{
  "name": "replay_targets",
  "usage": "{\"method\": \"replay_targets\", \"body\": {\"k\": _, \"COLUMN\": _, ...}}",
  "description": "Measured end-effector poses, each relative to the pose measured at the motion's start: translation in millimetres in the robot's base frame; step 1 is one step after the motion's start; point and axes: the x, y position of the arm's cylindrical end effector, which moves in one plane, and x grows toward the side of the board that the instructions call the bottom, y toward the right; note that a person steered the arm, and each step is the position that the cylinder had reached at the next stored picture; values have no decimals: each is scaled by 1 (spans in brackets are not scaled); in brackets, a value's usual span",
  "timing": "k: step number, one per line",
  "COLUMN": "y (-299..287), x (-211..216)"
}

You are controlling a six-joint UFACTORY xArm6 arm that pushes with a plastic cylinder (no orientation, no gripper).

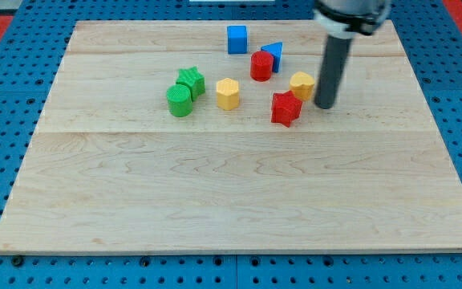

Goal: Move the red star and yellow heart below the red circle

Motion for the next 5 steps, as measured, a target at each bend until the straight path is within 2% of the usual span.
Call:
{"method": "replay_targets", "body": {"k": 1, "y": -3, "x": -27}}
{"method": "replay_targets", "body": {"k": 4, "y": -77, "x": -34}}
{"method": "replay_targets", "body": {"k": 5, "y": -45, "x": -15}}
